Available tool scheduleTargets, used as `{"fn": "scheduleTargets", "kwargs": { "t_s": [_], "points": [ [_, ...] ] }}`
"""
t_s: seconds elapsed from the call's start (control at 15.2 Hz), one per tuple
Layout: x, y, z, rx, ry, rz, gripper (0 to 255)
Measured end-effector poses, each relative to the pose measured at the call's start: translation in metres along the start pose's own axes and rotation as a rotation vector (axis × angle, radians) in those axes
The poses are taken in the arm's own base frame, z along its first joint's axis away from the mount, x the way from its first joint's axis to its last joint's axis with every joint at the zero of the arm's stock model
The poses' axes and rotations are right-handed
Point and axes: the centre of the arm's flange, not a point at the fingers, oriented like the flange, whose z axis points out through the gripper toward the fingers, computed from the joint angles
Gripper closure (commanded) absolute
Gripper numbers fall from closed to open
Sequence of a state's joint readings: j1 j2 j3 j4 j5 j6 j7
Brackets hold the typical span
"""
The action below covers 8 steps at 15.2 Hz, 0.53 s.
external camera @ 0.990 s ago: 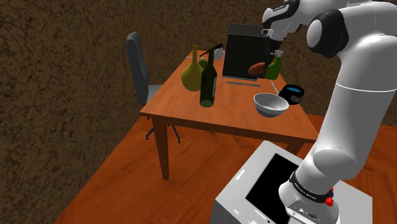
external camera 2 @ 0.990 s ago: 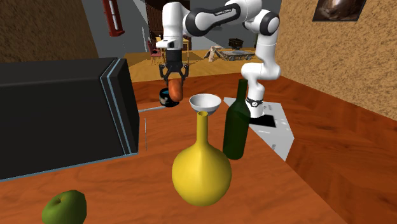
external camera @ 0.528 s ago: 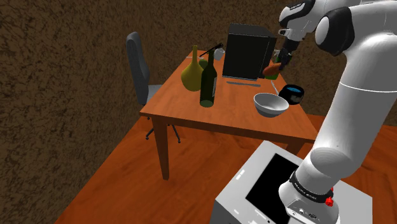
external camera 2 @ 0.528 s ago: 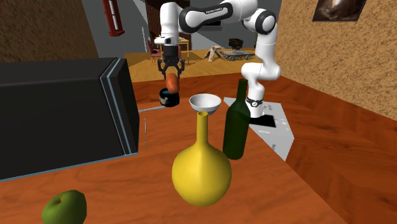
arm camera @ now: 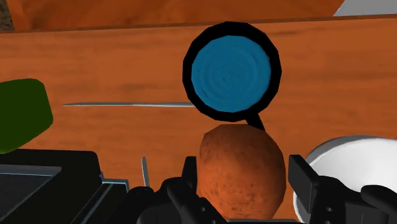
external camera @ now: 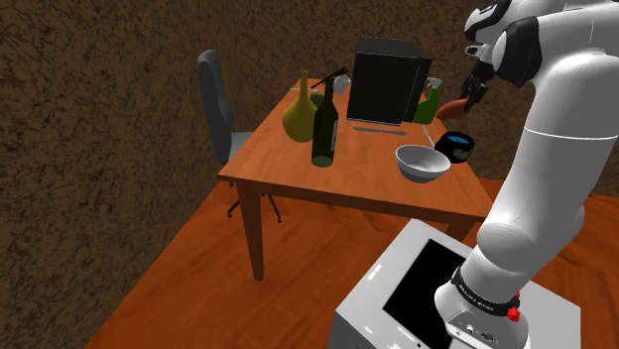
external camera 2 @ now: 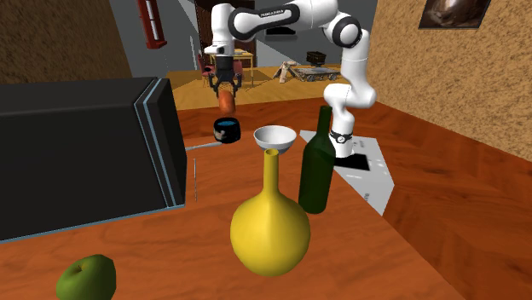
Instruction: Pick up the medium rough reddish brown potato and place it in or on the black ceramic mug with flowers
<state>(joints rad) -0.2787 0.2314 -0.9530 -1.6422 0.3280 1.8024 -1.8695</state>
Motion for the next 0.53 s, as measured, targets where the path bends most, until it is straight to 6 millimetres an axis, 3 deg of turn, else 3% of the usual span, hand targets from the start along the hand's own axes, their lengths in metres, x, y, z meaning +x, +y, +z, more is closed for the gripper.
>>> {"fn": "scheduleTargets", "kwargs": {
  "t_s": [0.26,0.53],
  "points": [
    [-0.050,0.001,-0.006,0.000,0.000,0.000,255],
    [-0.056,-0.002,0.012,0.000,0.000,-0.001,255]
  ]
}}
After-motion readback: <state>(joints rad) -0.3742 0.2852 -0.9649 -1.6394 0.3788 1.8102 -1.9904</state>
